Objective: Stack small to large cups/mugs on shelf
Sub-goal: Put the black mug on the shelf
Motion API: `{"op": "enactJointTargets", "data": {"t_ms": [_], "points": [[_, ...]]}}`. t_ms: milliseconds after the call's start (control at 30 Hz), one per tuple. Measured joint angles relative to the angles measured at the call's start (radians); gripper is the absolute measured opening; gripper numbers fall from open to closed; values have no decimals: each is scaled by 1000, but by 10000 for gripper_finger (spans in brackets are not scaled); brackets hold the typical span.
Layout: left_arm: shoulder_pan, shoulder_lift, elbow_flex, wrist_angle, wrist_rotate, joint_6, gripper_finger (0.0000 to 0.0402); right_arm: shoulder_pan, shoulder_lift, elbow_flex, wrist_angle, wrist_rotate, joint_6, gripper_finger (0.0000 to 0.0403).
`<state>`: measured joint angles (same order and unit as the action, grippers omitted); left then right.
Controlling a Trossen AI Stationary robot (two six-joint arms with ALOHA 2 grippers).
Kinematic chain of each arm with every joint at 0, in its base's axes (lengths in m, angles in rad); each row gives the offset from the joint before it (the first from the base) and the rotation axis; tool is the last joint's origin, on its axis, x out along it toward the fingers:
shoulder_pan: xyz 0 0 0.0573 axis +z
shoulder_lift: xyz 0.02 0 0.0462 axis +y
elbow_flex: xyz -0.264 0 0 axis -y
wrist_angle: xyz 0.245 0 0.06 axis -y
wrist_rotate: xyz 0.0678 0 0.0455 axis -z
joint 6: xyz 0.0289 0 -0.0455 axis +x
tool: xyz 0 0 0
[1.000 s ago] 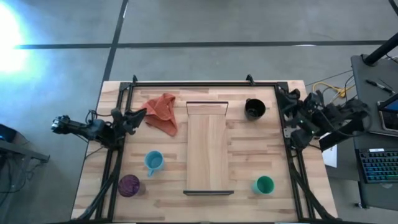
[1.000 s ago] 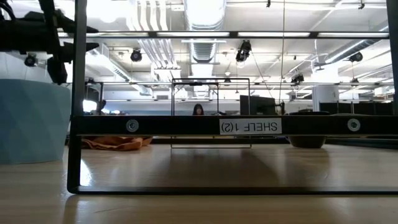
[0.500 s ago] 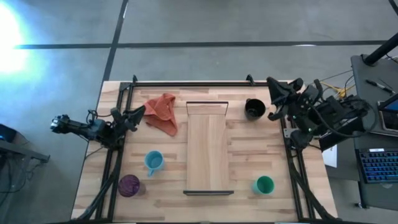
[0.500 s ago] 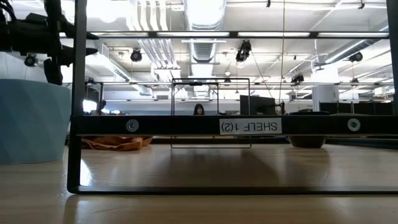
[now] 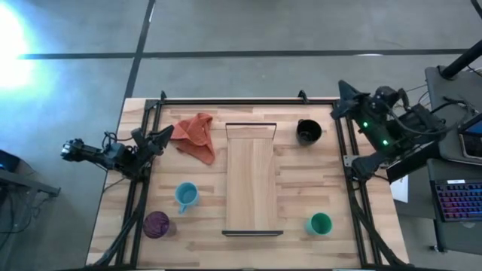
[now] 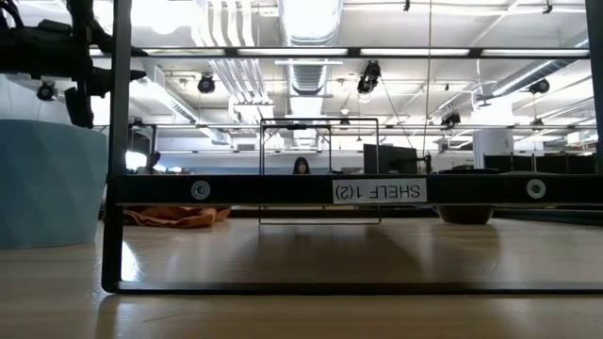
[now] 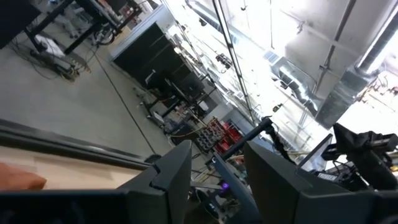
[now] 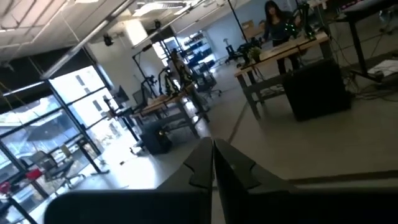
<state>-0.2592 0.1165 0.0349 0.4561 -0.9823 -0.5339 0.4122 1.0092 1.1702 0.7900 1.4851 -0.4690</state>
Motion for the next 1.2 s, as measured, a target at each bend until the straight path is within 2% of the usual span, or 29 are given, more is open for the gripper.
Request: {"op": "enactJointTargets", "data": {"t_ms": [167,300,500,600,700,833,933,967,1000,1100,1133,1200], "points": [[0,19,0,0,1,-36,135,-13,5,-14,-5,-12,-7,9],[0,35,0,0,2,-37,135,-13,7,-18,-3,79,42,9],[0,54,0,0,2,-37,135,10,29,-70,-21,86,27,9],[0,59,0,1,2,-37,135,9,32,-78,-15,87,-48,11],[0,59,0,0,2,-37,135,8,26,-80,-6,86,-86,28],[0,58,0,8,14,-37,135,0,-36,-108,2,84,-84,71],[0,58,0,7,76,-37,135,28,-94,-181,2,76,67,105],[0,58,0,8,108,-37,135,49,-110,-217,-5,35,133,113],[0,58,0,8,138,-37,135,71,-126,-260,-29,-49,202,119],[0,58,0,8,227,-37,135,77,-155,-387,-111,-485,471,123],[0,58,0,8,244,-38,135,57,-153,-426,-116,-596,563,122],[0,59,0,8,248,-38,135,16,-126,-478,-106,-653,730,116]]}}
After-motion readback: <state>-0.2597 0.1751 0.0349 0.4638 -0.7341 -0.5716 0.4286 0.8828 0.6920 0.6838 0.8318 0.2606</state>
